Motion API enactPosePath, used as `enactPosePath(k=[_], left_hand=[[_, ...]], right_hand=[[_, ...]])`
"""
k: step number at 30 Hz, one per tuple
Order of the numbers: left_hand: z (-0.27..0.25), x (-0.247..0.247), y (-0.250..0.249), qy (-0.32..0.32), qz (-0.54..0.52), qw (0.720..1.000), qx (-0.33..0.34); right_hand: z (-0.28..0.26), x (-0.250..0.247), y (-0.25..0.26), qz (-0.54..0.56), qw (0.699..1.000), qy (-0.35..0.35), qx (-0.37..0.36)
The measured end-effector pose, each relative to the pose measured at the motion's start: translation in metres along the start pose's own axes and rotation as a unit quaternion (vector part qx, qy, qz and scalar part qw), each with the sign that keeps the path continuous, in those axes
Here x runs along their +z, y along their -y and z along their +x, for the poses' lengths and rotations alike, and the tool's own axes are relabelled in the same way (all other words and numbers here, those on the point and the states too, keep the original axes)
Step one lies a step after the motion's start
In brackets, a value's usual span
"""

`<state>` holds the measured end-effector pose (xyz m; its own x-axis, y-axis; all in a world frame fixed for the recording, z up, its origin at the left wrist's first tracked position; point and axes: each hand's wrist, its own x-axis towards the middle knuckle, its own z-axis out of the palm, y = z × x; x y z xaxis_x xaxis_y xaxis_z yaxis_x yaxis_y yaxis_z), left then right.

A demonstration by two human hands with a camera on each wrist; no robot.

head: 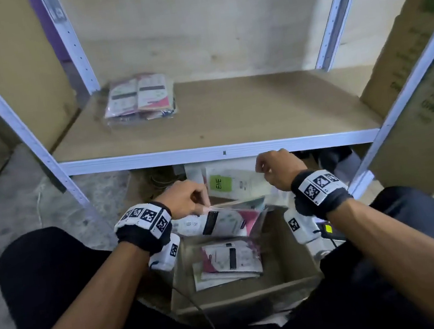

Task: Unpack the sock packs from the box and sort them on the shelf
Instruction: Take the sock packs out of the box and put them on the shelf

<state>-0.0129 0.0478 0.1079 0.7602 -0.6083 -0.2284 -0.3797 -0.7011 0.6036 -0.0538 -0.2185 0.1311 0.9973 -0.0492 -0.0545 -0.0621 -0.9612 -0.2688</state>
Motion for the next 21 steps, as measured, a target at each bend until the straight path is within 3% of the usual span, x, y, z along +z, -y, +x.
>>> enactPosePath(k=[7, 14, 17, 21], left_hand=[[-0.044, -0.084, 0.003, -0.069, -0.105, 0.991, 0.044], [-0.045, -0.122, 0.024, -0.176, -0.237, 0.955, 0.03], [-0.031, -0.129, 0.031, -0.226, -0.365, 0.903, 0.02], [0.0, -0.14, 0.034, -0.3, -0.495, 0.816, 0.003]], right_hand=[[-0.011, -0.043, -0.01, 0.075, 0.996, -0.035, -0.025], [0.005, -0.063, -0.017, 0.216, 0.972, -0.07, -0.051], [0.022, -0.063, -0.014, 0.32, 0.943, -0.078, -0.048], [0.059, -0.058, 0.001, 0.478, 0.876, -0.067, -0.01]])
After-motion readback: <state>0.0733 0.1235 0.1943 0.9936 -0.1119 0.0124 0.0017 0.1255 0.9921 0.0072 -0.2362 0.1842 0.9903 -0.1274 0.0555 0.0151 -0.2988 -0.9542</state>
